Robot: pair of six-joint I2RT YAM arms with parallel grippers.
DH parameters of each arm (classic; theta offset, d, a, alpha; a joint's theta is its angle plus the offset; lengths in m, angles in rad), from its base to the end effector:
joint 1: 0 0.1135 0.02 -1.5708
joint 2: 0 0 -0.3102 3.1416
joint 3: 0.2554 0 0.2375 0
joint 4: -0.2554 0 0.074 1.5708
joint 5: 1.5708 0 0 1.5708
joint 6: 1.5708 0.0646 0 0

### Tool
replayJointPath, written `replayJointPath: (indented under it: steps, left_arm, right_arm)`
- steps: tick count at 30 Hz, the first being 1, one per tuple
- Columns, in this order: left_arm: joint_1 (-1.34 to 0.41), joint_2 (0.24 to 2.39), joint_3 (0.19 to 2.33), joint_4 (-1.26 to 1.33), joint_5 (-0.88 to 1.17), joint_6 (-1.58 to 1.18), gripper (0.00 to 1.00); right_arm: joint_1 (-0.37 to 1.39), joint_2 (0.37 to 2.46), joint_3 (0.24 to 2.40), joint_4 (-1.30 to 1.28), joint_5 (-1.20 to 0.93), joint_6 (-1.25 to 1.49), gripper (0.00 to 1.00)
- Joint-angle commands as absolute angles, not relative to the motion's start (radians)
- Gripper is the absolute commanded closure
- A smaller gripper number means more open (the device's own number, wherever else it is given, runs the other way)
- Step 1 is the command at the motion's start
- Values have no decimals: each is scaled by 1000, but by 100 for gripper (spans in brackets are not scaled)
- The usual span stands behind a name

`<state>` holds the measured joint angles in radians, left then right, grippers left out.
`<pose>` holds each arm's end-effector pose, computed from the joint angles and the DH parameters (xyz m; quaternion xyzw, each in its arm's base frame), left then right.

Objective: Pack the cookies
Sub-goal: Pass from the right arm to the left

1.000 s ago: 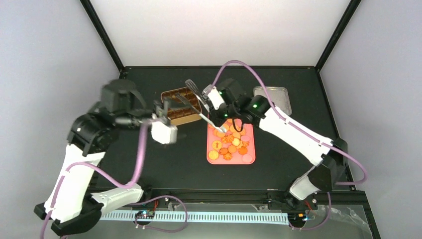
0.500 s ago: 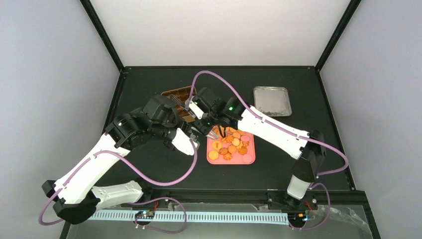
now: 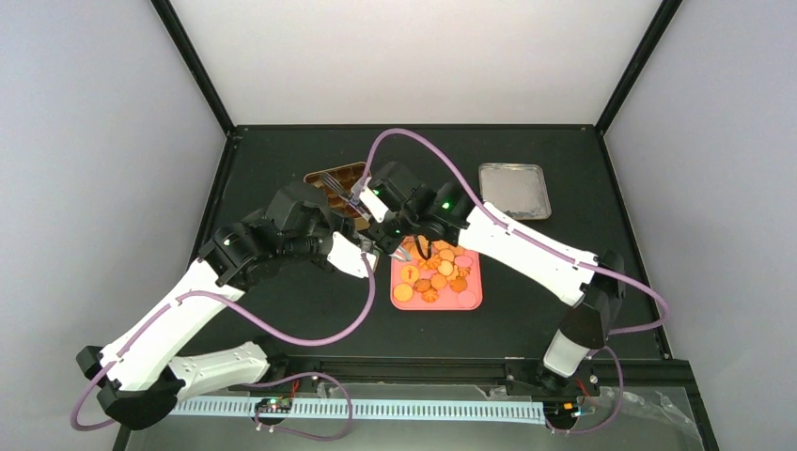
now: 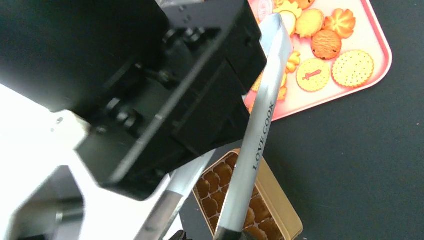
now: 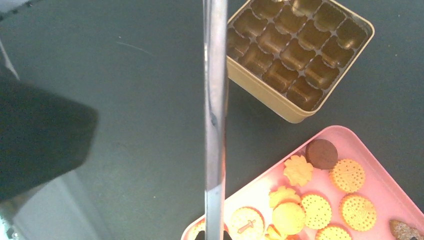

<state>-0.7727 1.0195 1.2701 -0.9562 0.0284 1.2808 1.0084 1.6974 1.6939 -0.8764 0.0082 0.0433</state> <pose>0.1210 -0.1205 0.4030 0.7798 0.4648 0.0929 0.4090 0.2017 0.3191 0.3736 -0.4354 0.8341 0.1666 0.2948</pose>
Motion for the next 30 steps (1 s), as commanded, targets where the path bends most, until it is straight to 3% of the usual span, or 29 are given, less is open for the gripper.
replayJointPath:
  steps: [1, 3, 10, 16, 30]
  left_arm:
    - [-752, 1014, 1282, -961, -11, 1264, 72]
    - [-747, 1015, 1284, -998, -7, 1265, 73]
    - [-715, 1045, 1340, -1111, 49, 1216, 91]
    - [-680, 1073, 1389, -1182, 174, 1145, 94]
    - [-657, 1076, 1332, -1152, 307, 1041, 94]
  right_arm:
    - [1019, 1634, 1705, -837, -16, 51, 99]
    - [1019, 1620, 1697, -831, -17, 49, 99]
    - [1018, 1548, 1647, -776, -43, 48, 99]
    - [1019, 1424, 1523, -636, -122, 29, 99]
    - [1016, 1358, 1480, -597, -204, 12, 99]
